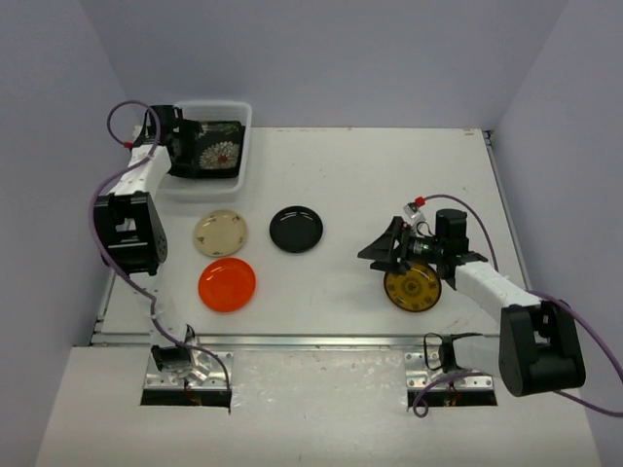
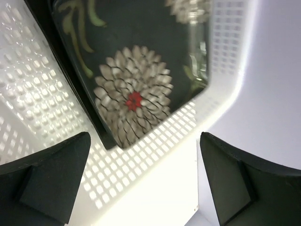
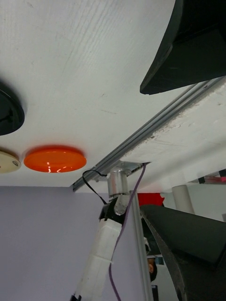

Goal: Place the plates into the plastic bin on the countertop

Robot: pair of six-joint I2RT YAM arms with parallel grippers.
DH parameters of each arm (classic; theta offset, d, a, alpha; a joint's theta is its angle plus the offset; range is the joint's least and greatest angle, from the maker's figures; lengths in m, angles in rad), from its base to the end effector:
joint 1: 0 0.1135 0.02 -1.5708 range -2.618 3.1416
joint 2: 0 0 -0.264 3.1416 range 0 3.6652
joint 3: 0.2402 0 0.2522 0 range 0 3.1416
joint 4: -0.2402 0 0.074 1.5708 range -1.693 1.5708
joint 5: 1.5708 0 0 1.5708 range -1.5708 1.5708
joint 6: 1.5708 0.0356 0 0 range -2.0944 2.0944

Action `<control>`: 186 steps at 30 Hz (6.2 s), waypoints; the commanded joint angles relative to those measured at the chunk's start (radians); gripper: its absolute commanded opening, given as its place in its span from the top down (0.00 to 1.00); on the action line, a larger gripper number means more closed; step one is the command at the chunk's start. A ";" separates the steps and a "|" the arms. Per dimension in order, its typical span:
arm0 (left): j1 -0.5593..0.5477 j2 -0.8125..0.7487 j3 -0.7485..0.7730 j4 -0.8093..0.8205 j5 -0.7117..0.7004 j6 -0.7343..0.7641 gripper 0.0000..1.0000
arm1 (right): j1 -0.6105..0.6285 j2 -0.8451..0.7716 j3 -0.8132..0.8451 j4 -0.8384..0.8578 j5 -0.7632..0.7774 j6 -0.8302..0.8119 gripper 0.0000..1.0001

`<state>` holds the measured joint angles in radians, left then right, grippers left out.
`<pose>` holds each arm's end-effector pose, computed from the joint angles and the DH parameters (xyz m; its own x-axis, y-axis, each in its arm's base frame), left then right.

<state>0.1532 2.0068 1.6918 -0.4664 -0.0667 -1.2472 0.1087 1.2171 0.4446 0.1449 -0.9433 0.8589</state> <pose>0.4550 0.0727 0.2568 -0.0326 -0.9622 -0.2702 -0.7232 0.2094 -0.6582 0.2182 0.0528 0.1774 -0.9227 0.3465 -0.1689 -0.0252 0.3831 0.9234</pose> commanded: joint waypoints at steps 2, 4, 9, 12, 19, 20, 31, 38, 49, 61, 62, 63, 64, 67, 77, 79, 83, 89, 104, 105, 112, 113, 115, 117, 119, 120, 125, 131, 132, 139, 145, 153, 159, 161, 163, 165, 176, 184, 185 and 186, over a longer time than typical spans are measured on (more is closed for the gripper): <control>-0.040 -0.418 -0.106 0.132 -0.111 0.161 0.00 | 0.089 0.128 0.127 0.025 0.062 -0.045 0.01; -0.044 -0.586 -0.238 0.209 -0.061 0.213 0.00 | 0.136 0.174 0.177 0.004 0.136 -0.070 0.01; -0.070 -0.891 -0.505 0.261 0.195 0.368 0.00 | 0.201 0.364 0.311 -0.005 0.267 -0.069 0.01; -0.127 -1.037 -0.676 0.261 0.234 0.471 0.00 | 0.213 0.499 0.408 0.003 0.302 -0.039 0.07; -0.139 -1.219 -0.831 0.048 0.402 0.778 0.00 | 0.244 0.844 0.667 -0.011 0.379 -0.044 0.33; -0.139 -1.233 -0.847 0.026 0.411 0.813 0.00 | 0.245 0.873 0.696 -0.011 0.387 -0.042 0.36; -0.139 -1.262 -0.938 -0.001 0.381 0.876 0.00 | 0.253 1.076 0.808 -0.028 0.411 0.001 0.81; -0.176 -1.087 -0.959 0.026 0.463 0.806 0.00 | 0.254 0.851 0.609 0.022 0.448 -0.041 1.00; -0.426 -0.770 -1.026 0.475 0.694 0.651 0.11 | 0.255 0.390 0.425 -0.129 0.252 -0.202 1.00; -0.473 -0.656 -0.949 0.520 0.634 0.608 1.00 | 0.255 0.291 0.353 -0.030 0.152 -0.115 0.84; -0.471 -0.664 -0.927 0.489 0.593 0.606 1.00 | 0.252 0.283 0.343 -0.036 0.175 -0.115 0.61; -0.467 -0.674 -0.901 0.469 0.534 0.603 1.00 | 0.248 0.270 0.330 -0.048 0.216 -0.114 0.29; -0.457 -0.685 -0.876 0.443 0.478 0.597 1.00 | 0.242 0.257 0.318 -0.061 0.258 -0.114 0.03; -0.322 -0.712 -0.804 0.359 0.383 0.543 1.00 | 0.201 0.208 0.269 -0.094 0.343 -0.111 0.01; 0.063 -0.617 -0.623 0.387 0.038 0.256 1.00 | 0.150 0.060 0.072 -0.125 0.398 -0.113 0.01; 0.082 -0.494 -0.515 0.393 0.030 0.252 1.00 | 0.147 0.050 0.048 -0.123 0.400 -0.104 0.01; 0.090 -0.157 -0.142 0.248 0.054 0.300 1.00 | 0.147 0.027 0.011 -0.100 0.356 -0.095 0.01; 0.089 0.088 0.165 0.103 0.077 0.323 0.95 | 0.147 0.016 0.009 -0.133 0.401 -0.137 0.01; 0.082 0.280 0.415 -0.043 0.206 0.388 0.09 | 0.217 0.105 0.014 -0.061 0.407 -0.105 0.01; 0.080 0.284 0.410 -0.048 0.211 0.395 0.00 | 0.241 0.115 0.023 -0.056 0.419 -0.102 0.01; 0.057 0.317 0.426 -0.097 0.246 0.433 0.00 | 0.447 0.311 0.178 -0.043 0.492 -0.072 0.01; 0.054 0.323 0.439 -0.088 0.255 0.445 0.00 | 0.472 0.344 0.207 -0.043 0.500 -0.063 0.01; 0.055 0.376 0.510 -0.138 0.264 0.456 0.00 | 0.512 0.398 0.259 -0.047 0.509 -0.052 0.01; 0.058 0.411 0.594 -0.201 0.280 0.469 0.00 | 0.561 0.454 0.320 -0.051 0.519 -0.043 0.01; 0.060 0.425 0.618 -0.220 0.292 0.472 0.00 | 0.588 0.493 0.359 -0.051 0.516 -0.036 0.01; 0.060 0.420 0.612 -0.223 0.296 0.474 0.00 | 0.600 0.518 0.382 -0.050 0.506 -0.028 0.01; 0.060 0.310 0.498 -0.230 0.214 0.497 0.00 | 0.654 0.650 0.483 0.027 0.443 0.044 0.01; 0.062 -0.075 0.248 -0.128 0.046 0.507 0.00 | 0.719 0.847 0.654 0.088 0.443 0.126 0.01; 0.062 -0.152 0.195 -0.120 0.037 0.508 0.00 | 0.725 0.881 0.684 0.089 0.453 0.139 0.03; 0.061 -0.737 -0.320 0.093 0.116 0.515 0.00 | 0.762 1.059 0.824 0.083 0.509 0.219 0.38; 0.060 -1.063 -0.685 0.134 0.229 0.579 0.00 | 0.792 1.118 0.843 0.071 0.543 0.242 0.83; 0.022 -1.192 -0.941 0.115 0.422 0.726 0.00 | 0.733 0.770 0.480 0.215 0.638 0.259 1.00; -0.203 -1.108 -1.042 0.207 0.571 0.726 0.00 | 0.503 0.461 0.329 0.114 0.502 0.029 1.00; -0.312 -1.093 -1.082 0.285 0.563 0.709 0.00 | 0.442 0.408 0.312 0.086 0.409 -0.025 1.00; -0.373 -1.064 -1.110 0.341 0.565 0.690 0.00 | 0.400 0.346 0.295 0.081 0.344 -0.053 1.00; -0.415 -1.040 -1.121 0.383 0.570 0.684 0.02 | 0.372 0.316 0.286 0.079 0.296 -0.059 1.00; -0.455 -0.917 -1.094 0.449 0.577 0.677 0.95 | 0.367 0.180 0.234 0.096 0.265 -0.029 1.00; -0.403 -0.933 -0.937 0.327 0.304 0.638 1.00 | 0.356 0.133 0.222 -0.040 0.457 -0.080 0.01; -0.330 -0.918 -0.850 0.271 0.235 0.622 1.00 | 0.354 0.107 0.208 -0.078 0.516 -0.097 0.01; -0.236 -0.904 -0.820 0.255 0.206 0.589 1.00 | 0.351 0.082 0.191 -0.102 0.550 -0.109 0.01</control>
<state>-0.2763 1.0932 0.6616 -0.1723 0.3669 -0.5910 0.4716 1.3921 0.6666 0.1353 -0.5615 0.8156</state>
